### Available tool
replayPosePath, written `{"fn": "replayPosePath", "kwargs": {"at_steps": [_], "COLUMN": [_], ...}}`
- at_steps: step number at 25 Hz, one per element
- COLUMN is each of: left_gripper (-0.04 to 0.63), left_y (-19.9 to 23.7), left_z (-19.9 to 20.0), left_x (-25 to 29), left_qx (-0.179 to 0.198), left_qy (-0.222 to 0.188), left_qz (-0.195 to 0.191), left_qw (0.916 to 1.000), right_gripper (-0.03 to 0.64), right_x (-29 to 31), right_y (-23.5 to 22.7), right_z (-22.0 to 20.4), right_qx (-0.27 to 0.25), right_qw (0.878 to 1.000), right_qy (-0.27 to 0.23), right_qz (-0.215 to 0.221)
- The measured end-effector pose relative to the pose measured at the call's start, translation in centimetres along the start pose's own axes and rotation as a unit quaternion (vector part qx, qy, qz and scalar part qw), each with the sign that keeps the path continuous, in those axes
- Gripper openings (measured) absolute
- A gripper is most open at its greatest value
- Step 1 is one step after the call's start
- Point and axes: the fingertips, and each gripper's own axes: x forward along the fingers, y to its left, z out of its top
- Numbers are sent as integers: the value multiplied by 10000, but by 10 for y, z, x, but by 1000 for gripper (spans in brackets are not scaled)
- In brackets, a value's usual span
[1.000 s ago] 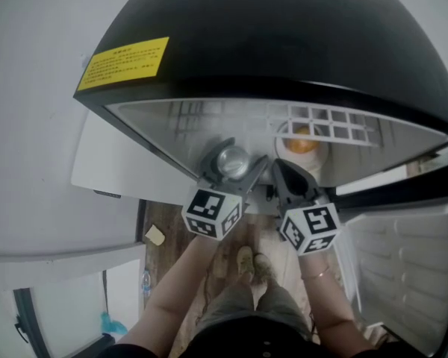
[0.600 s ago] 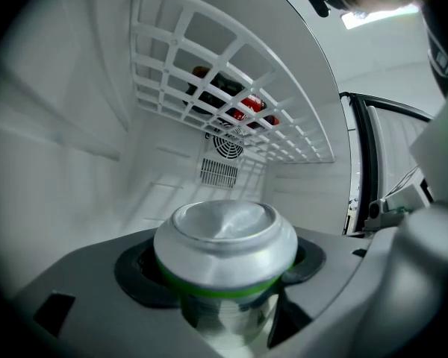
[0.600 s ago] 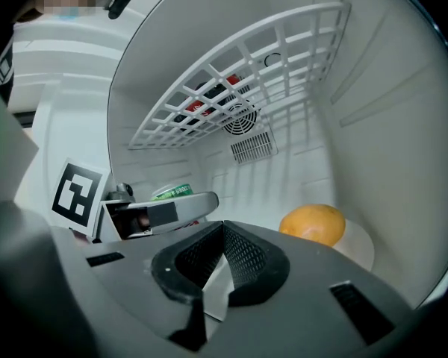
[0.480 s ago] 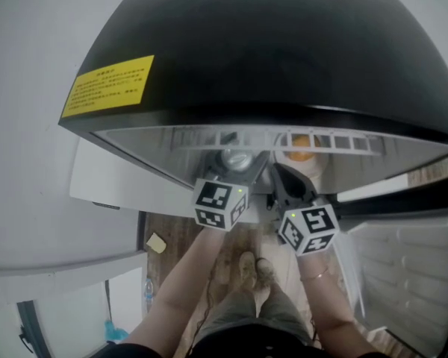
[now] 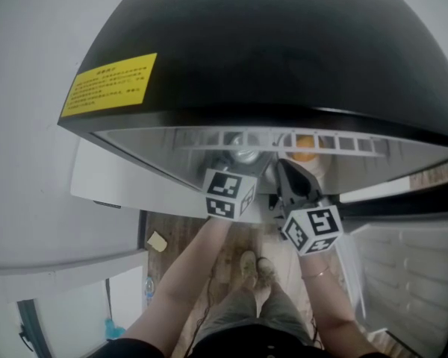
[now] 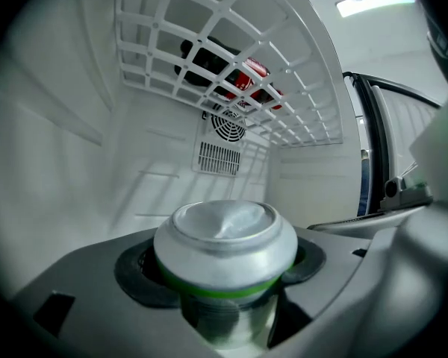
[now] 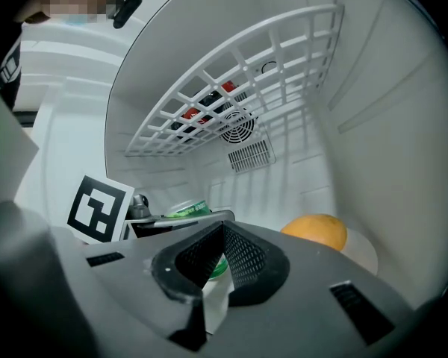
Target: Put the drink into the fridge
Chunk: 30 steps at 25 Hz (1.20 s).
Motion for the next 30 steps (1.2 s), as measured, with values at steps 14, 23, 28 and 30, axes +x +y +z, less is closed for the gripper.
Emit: {"fn": "replayPosePath", "kwargs": {"at_steps": [14, 23, 28, 30], "left_gripper": [347, 347, 348, 348], "left_y": [2, -7, -8, -7], "left_z": [-9, -12, -13, -14], "left_x": [17, 21, 21, 21], "left_qx": [243, 724, 547, 468], "left_qy": [206, 284, 262, 288], "left_qz": [9, -62, -91, -50], "left_qw": [9995, 9970, 9981, 9985], "right_gripper": [8, 8, 8, 8], "right_x": [-4, -6, -8, -8], "right_y": [-1, -1, 1, 2], "right_z": [-4, -9, -10, -10], "right_qx": [33, -27, -18, -10], "right_qw": [10000, 9999, 9999, 9999], "right_qy": [35, 123, 132, 125], "right_qz": [-62, -85, -82, -59]}}
